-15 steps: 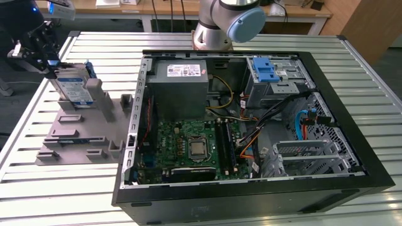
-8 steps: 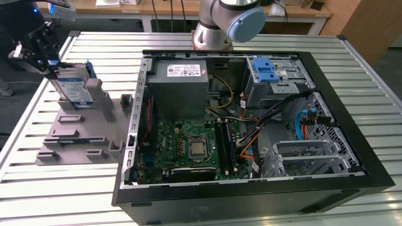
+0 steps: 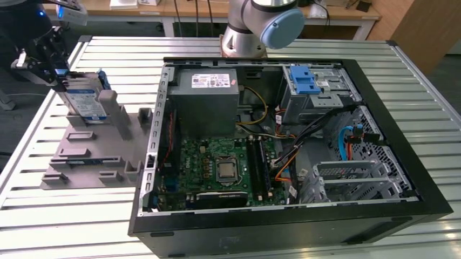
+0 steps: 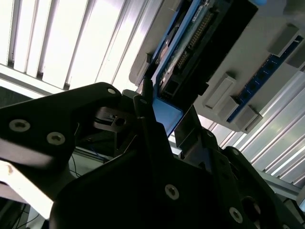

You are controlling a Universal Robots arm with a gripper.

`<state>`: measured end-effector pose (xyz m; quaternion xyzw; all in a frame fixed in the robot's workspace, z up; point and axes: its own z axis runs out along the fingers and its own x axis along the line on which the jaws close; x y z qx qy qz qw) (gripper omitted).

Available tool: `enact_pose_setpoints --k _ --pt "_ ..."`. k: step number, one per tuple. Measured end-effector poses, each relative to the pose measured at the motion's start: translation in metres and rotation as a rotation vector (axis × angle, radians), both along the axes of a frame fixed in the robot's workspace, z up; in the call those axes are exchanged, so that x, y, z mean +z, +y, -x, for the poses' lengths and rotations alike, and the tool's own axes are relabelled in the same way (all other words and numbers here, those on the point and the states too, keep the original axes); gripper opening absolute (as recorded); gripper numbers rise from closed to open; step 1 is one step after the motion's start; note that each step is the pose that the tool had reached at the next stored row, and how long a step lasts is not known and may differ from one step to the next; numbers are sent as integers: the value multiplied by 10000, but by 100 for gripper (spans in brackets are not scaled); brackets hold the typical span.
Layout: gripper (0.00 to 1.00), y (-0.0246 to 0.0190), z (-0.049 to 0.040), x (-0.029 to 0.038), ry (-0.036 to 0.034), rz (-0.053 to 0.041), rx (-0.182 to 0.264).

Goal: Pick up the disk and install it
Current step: 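Pick up the disk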

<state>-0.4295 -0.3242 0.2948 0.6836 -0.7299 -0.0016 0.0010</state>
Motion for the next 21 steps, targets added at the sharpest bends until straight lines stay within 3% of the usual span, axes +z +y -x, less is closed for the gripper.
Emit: enact_pose_setpoints --k 14,16,17,21 --pt "45 1 0 -20 1 9 9" --pt "45 1 0 -20 1 9 9" --pt "52 1 0 -20 0 10 9" --pt "52 2 0 -27 0 29 9"
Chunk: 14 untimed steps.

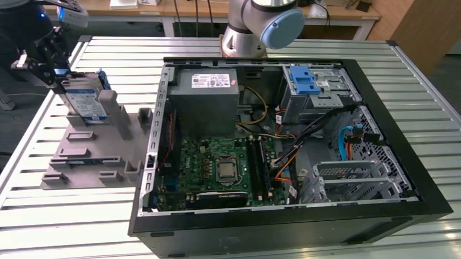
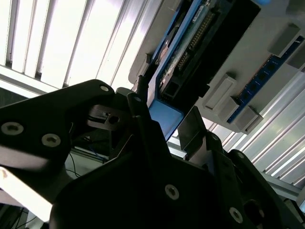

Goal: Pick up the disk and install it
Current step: 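Pick up the disk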

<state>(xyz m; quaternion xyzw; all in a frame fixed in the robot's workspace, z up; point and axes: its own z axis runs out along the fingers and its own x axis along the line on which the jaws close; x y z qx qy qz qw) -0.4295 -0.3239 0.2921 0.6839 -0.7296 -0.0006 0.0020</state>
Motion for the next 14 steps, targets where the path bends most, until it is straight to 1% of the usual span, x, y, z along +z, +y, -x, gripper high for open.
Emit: enact_pose_setpoints --k 9,11,12,14 --pt "52 0 0 -24 1 3 0" --pt "50 0 0 -25 1 3 0" --pt "44 0 0 -27 1 3 0" --pt "44 0 0 -28 1 4 0"
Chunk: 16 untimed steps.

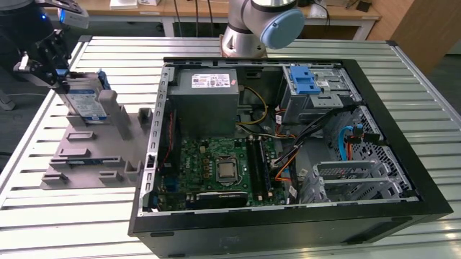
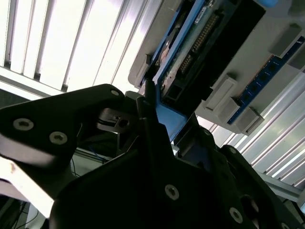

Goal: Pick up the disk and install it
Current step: 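Pick up the disk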

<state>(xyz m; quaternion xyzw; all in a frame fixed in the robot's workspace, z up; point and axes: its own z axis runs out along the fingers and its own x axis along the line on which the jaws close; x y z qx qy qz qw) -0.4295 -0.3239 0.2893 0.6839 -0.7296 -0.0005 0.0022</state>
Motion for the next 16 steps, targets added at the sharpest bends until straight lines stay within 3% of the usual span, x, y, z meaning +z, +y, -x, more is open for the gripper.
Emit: enact_pose_setpoints --k 2,3,16 --pt "42 0 0 -1 0 0 0" --pt "36 0 0 -1 0 0 0" --pt "36 0 0 -2 0 0 156"
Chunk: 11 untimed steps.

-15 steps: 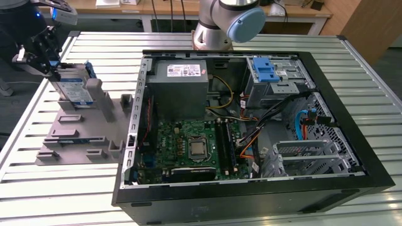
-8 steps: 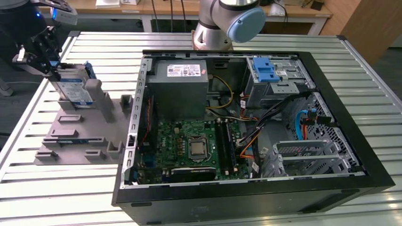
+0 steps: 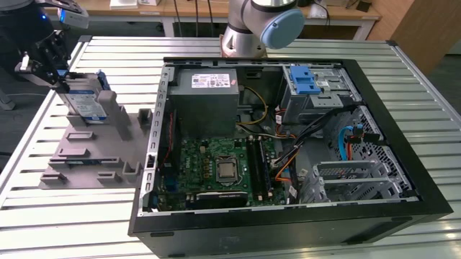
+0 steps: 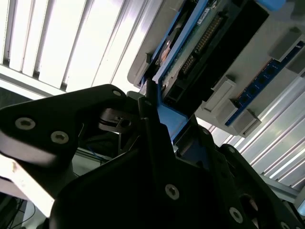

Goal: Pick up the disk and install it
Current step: 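Pick up the disk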

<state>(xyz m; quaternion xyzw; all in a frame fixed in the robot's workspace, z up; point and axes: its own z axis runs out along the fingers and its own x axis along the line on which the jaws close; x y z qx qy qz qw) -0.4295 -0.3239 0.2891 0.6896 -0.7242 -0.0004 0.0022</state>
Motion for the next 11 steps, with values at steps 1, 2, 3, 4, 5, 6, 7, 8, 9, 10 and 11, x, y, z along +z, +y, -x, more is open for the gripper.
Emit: enact_pose_setpoints --k 1,2,3,4,5,6,7,8,9,10,11 --pt "36 0 0 0 0 0 7" --pt "36 0 0 0 0 0 19" --pt "36 0 0 0 -1 0 40" --pt "36 0 0 0 0 0 70" --pt "36 0 0 0 0 0 104" --pt "36 0 0 0 0 0 131" --pt "36 0 0 0 0 -1 151" --pt "36 0 0 0 -1 -1 157" --pt "36 0 0 0 0 0 157" --pt "36 0 0 0 -1 -1 158" --pt "36 0 0 0 -1 0 158"
